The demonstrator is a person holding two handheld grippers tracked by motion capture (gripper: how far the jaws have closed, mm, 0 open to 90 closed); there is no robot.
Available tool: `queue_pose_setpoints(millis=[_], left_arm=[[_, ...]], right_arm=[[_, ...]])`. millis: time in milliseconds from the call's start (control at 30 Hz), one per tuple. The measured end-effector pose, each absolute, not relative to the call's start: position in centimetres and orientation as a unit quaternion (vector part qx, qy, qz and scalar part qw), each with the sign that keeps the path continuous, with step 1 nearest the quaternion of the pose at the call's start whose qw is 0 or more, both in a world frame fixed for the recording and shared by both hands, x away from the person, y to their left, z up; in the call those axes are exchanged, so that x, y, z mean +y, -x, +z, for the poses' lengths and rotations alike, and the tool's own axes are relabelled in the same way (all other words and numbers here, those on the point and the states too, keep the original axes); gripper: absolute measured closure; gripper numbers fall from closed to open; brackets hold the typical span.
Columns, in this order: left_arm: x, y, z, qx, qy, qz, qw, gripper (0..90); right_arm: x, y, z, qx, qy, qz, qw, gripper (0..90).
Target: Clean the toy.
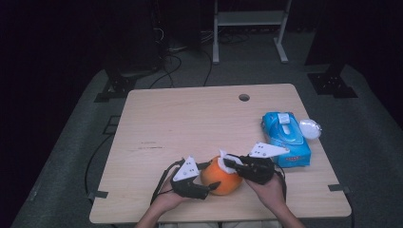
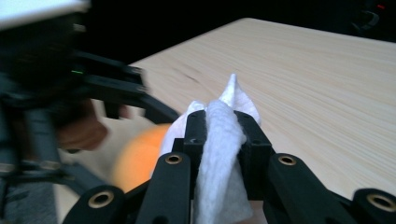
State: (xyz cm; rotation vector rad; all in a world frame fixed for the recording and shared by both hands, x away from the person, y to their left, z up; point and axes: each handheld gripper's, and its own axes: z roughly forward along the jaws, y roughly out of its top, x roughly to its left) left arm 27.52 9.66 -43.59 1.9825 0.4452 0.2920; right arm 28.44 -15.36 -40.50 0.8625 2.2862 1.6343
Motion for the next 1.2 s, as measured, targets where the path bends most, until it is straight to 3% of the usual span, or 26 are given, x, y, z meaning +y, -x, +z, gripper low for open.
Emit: queue_pose_setpoints(millis=[200,467,900,1200], left_arm=[[9.9,-27.4,-43.5,0.186,-0.829,0.130,0.512,35.4],[10.7,-28.0,-43.6,0.202,-0.820,0.112,0.523,39.6],[11.5,-28.3,-42.8,0.224,-0.805,0.093,0.542,43.0],[11.6,-27.5,-40.9,0.216,-0.798,0.101,0.554,45.3]], right_arm=[[-14.1,-27.8,-40.3,0.789,-0.261,0.545,0.110,75.8],[-18.7,-30.7,-41.9,0.759,-0.349,0.534,0.131,75.9],[-20.0,-31.8,-42.8,0.743,-0.380,0.541,0.104,75.8],[-17.5,-29.6,-40.2,0.744,-0.315,0.584,0.079,75.8]])
